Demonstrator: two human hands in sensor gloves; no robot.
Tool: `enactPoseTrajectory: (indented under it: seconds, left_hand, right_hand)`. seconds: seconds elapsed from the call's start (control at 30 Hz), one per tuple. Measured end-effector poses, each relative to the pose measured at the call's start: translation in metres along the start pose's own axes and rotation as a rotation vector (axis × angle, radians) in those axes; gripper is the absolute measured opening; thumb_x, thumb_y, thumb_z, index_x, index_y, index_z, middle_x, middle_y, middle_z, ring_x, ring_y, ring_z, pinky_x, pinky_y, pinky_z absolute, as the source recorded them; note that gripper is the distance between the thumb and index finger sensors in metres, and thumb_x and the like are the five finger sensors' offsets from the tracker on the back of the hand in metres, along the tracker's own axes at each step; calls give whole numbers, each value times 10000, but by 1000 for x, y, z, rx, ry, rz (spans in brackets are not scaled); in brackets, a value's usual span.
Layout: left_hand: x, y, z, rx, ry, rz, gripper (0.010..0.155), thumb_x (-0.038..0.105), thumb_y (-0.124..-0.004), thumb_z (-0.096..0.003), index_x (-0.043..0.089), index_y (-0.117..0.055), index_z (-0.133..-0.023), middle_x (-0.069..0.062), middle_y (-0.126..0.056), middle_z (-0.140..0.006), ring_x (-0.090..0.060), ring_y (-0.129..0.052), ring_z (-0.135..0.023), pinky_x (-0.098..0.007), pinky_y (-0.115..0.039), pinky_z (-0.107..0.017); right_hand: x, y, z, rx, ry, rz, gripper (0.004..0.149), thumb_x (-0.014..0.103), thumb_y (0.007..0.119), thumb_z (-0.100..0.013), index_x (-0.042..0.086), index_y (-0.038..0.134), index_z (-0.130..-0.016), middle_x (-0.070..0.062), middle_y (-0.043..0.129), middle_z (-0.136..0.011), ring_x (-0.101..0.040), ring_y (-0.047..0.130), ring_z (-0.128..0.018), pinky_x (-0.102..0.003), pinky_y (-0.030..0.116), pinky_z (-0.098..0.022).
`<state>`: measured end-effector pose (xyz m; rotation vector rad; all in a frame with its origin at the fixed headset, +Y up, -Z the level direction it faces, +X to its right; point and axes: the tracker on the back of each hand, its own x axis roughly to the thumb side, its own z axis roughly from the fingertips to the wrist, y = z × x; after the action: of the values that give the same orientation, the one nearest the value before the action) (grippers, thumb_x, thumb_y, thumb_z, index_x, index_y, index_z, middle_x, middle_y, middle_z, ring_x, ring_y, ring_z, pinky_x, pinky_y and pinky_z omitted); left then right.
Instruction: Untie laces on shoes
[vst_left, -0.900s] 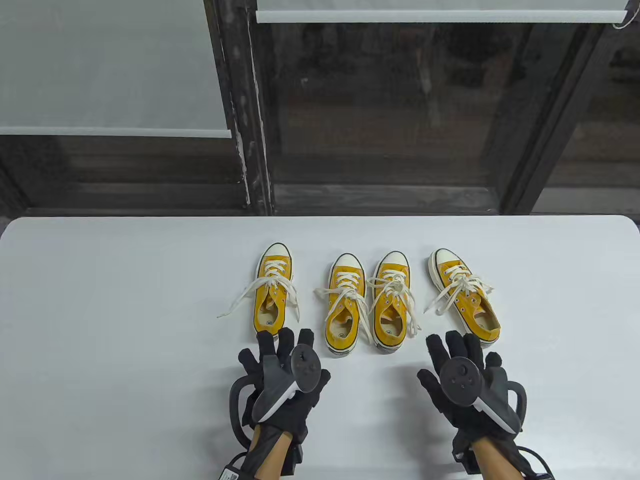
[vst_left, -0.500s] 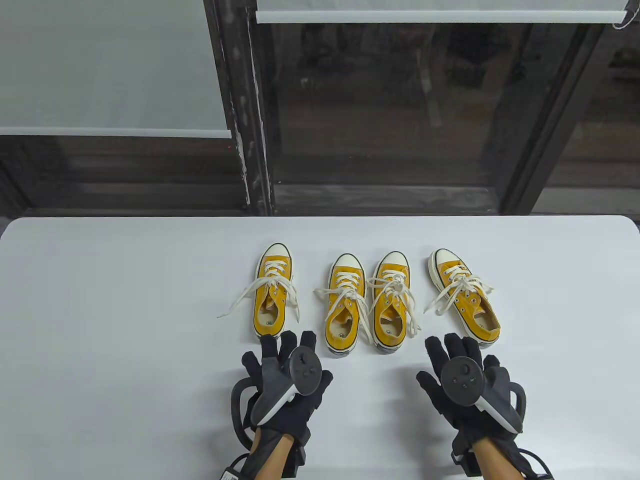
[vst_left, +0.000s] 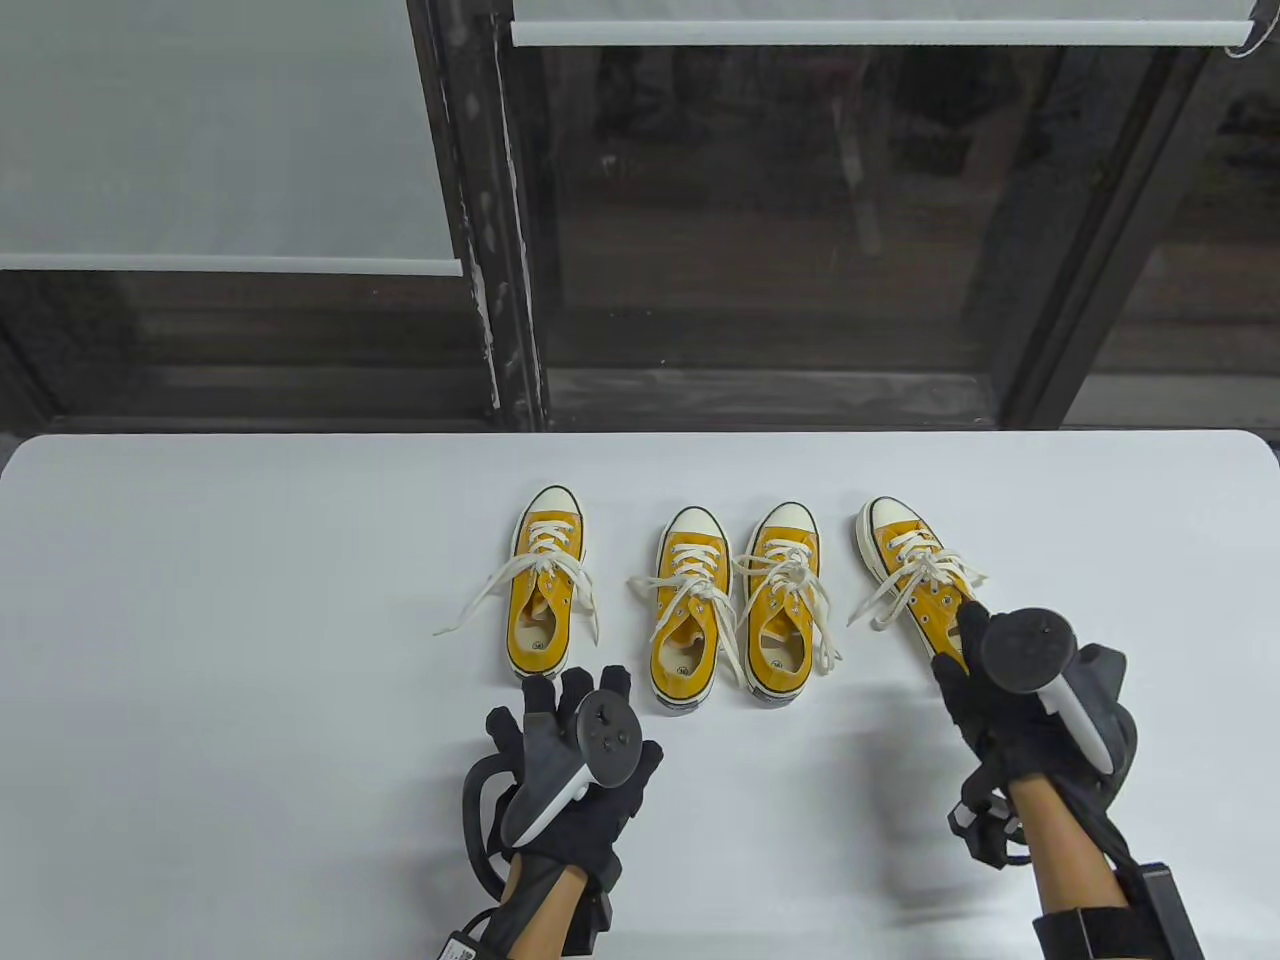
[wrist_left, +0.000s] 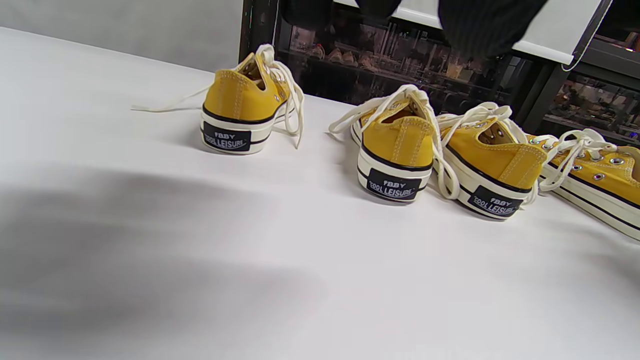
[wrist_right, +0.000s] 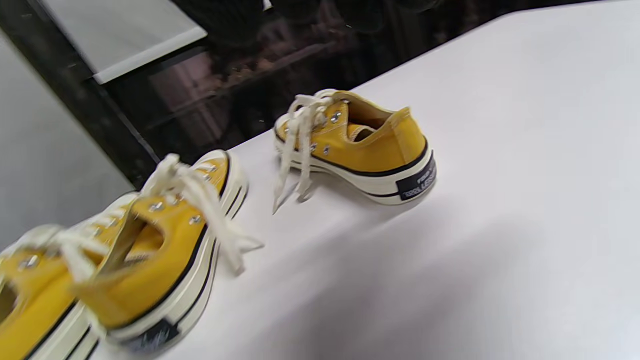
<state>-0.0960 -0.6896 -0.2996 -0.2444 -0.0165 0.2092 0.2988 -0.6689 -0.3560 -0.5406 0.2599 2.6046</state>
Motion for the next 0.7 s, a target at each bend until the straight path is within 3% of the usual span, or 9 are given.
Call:
enactPoseTrajectory:
  seconds: [0.13,0.27,0.37,0.5,0.6,0.7]
  left_hand:
    - [0,-1,-1,-15,4,4,769,607,-655,-552,351,-319,-1195,-66,-321,-1305,-407,-194,-1208,-753,-194,-781]
    - [0,0,-1,-21,8,1,767,603,-656,-555,346,-323,-1196,-72,-325,-1304,-410,-201,-1206,-754,-198,-780]
    - [1,0,-1,-32,2,2,752,602,-658,-557,365,-340,-1195,-73,-337,-1305,-414,-212,-1207,-754,-200,-781]
    - [4,-2,-2,-51,-6,-3,749,604,-659,-556,364,-349,-1194,-71,-360,-1304,-416,-238,-1209,-754,-209,-781]
    - [5,-2,-2,-51,-7,-13,754,605,-660,-555,358,-346,-1195,-74,-358,-1304,-418,-238,-1207,-754,-210,-780]
    - [4,-2,-3,-51,-1,-6,755,604,-659,-556,356,-346,-1197,-75,-355,-1304,-419,-236,-1207,-755,-209,-780]
  right_hand:
    - [-12,-9,-35,36,145,-16,622,432,558,-675,249,291,-1205,-141,360,-1219,-433,346,-1124,-652,339,-772]
    - [-25,-1,-68,63,258,48,622,451,582,-674,262,315,-1203,-118,392,-1214,-399,420,-1111,-614,402,-777]
    - [-32,9,-88,98,284,50,636,450,590,-672,281,281,-1201,-87,343,-1233,-388,402,-1124,-625,378,-779]
    - [-35,23,-112,228,253,-120,629,409,595,-679,318,247,-1195,-50,276,-1245,-394,306,-1139,-633,327,-787]
    - [-30,30,-124,225,255,-68,578,429,632,-663,276,408,-1173,-66,520,-1168,-333,539,-1083,-614,393,-781]
    - [-21,29,-130,17,272,170,463,476,711,-611,266,706,-1024,4,823,-938,-214,846,-847,-564,522,-748]
